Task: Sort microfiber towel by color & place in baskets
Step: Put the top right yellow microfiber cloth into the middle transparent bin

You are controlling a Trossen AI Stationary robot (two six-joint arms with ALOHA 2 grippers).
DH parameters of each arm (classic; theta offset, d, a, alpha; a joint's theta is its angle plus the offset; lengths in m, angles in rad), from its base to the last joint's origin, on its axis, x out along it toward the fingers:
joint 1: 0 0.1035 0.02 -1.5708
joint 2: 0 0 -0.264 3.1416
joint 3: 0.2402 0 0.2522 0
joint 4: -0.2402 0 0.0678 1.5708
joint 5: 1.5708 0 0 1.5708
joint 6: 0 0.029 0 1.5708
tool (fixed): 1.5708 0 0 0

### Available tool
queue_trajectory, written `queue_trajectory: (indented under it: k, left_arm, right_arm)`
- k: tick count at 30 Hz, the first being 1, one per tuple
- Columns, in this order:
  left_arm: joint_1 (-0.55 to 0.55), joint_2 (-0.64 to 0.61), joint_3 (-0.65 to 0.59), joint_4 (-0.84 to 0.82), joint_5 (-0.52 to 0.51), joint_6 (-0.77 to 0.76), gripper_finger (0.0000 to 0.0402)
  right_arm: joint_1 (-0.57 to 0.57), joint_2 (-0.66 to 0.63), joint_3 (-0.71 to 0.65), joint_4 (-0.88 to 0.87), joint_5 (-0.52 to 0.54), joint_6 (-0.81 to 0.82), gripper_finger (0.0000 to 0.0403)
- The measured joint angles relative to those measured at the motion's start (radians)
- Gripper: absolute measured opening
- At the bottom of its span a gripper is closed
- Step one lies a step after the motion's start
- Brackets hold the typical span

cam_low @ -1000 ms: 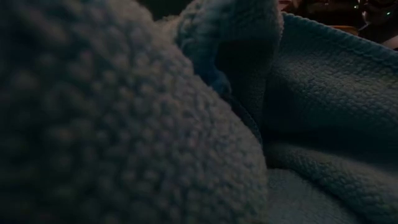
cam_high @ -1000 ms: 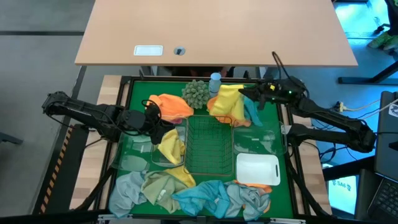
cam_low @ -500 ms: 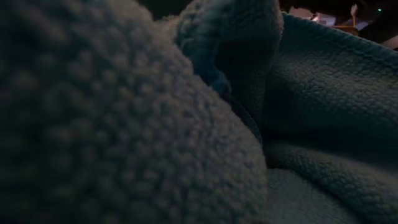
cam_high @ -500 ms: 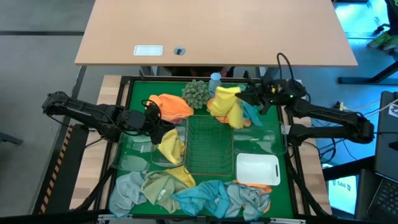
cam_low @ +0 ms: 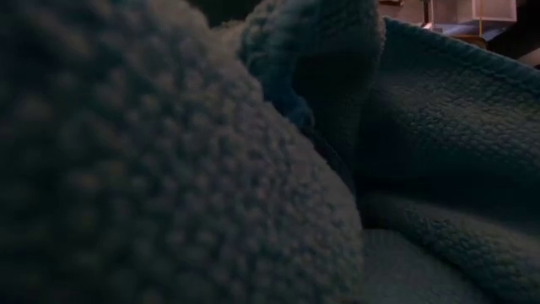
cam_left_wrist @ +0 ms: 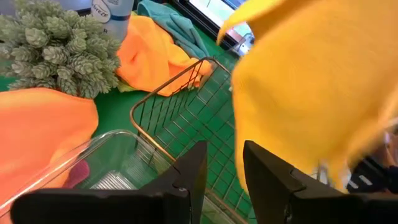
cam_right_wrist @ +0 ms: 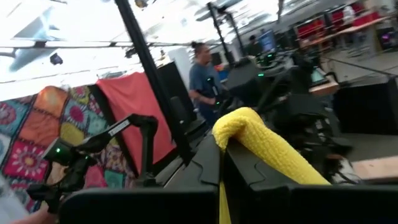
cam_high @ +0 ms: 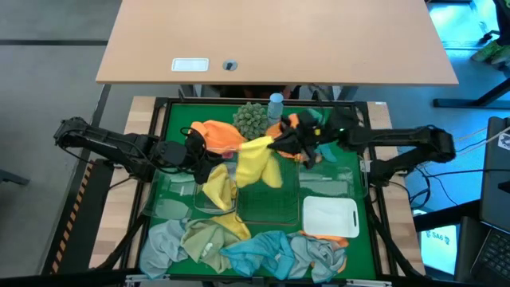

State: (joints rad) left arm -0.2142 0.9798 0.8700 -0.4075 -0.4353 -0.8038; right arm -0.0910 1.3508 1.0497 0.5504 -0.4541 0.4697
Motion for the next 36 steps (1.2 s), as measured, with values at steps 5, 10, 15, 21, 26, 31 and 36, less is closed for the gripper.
queue_trajectory:
  k: [5, 10, 15, 21, 26, 31, 36]
  left_arm:
    - [0.000, 0.000, 0.000, 0.000, 0.007, 0.003, 0.0099]
    - [0.000, 0.000, 0.000, -0.003, 0.039, 0.003, 0.0099]
    - [-0.005, 0.000, 0.000, -0.012, 0.063, 0.003, 0.0099]
    - [-0.005, 0.000, 0.000, -0.029, 0.091, 0.003, 0.0099]
    - [-0.005, 0.000, 0.000, -0.028, 0.152, 0.003, 0.0099]
    - [-0.005, 0.000, 0.000, -0.029, 0.259, 0.001, 0.0099]
    - [-0.005, 0.000, 0.000, -0.029, 0.318, -0.001, 0.0099]
  right_arm:
    - [0.036, 0.130, 0.121, -0.002, 0.000, -0.008, 0.0002]
    - [0.048, 0.261, 0.230, 0.001, -0.002, -0.035, 0.0002]
    - [0.048, 0.378, 0.348, 0.000, -0.003, -0.034, 0.0002]
    - [0.047, 0.492, 0.495, -0.001, -0.038, -0.033, 0.0002]
    - [0.048, 0.560, 0.597, 0.002, -0.055, -0.033, 0.0002]
    - [0.047, 0.597, 0.654, 0.001, -0.056, -0.046, 0.0002]
    - [0.045, 0.612, 0.673, -0.010, -0.072, -0.083, 0.0002]
